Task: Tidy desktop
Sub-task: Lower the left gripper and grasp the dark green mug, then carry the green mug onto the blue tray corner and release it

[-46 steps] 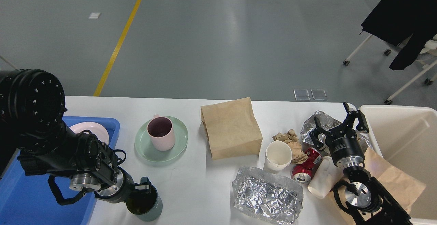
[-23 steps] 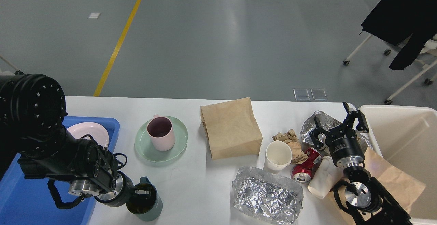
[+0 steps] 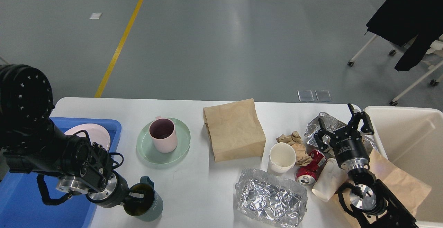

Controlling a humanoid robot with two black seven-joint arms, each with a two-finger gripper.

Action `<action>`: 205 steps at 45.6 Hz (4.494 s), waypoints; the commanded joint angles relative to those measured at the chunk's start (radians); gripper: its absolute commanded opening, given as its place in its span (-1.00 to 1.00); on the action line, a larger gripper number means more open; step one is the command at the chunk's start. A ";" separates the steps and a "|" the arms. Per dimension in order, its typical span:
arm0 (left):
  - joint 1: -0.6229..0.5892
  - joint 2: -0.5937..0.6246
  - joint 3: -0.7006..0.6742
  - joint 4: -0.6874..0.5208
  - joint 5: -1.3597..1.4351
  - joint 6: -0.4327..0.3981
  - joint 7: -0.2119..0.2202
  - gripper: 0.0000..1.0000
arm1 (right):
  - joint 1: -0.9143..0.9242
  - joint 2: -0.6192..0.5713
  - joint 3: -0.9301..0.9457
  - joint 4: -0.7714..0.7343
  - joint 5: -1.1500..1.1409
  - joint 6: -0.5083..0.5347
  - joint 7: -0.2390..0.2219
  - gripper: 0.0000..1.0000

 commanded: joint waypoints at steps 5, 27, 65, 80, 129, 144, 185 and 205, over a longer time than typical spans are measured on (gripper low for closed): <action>-0.220 0.069 0.062 -0.138 0.003 -0.044 -0.036 -1.00 | 0.000 0.000 0.000 0.000 0.001 0.000 0.000 1.00; -0.713 0.195 0.186 -0.185 0.012 -0.500 -0.037 -1.00 | 0.000 0.000 0.000 -0.002 0.000 0.000 0.000 1.00; 0.290 0.681 -0.236 0.809 0.506 -0.732 -0.211 -0.97 | -0.002 0.000 0.000 0.000 0.000 0.000 0.000 1.00; 0.518 0.625 -0.371 1.061 0.509 -0.684 -0.205 -0.93 | 0.000 0.000 0.000 -0.002 0.000 0.000 0.000 1.00; 0.626 0.635 -0.475 1.032 0.400 -0.597 -0.123 0.81 | 0.000 0.000 0.000 -0.002 0.000 0.000 0.000 1.00; 0.534 0.769 -0.425 0.831 0.402 -0.598 -0.128 -0.90 | 0.000 0.000 0.000 -0.002 0.000 0.000 0.000 1.00; 0.476 0.787 -0.409 0.822 0.379 -0.598 -0.123 0.69 | 0.000 0.000 0.000 -0.002 0.001 0.000 0.000 1.00; -0.147 0.781 0.054 0.546 0.354 -0.712 -0.126 0.90 | 0.000 0.000 0.000 0.001 0.001 0.000 0.000 1.00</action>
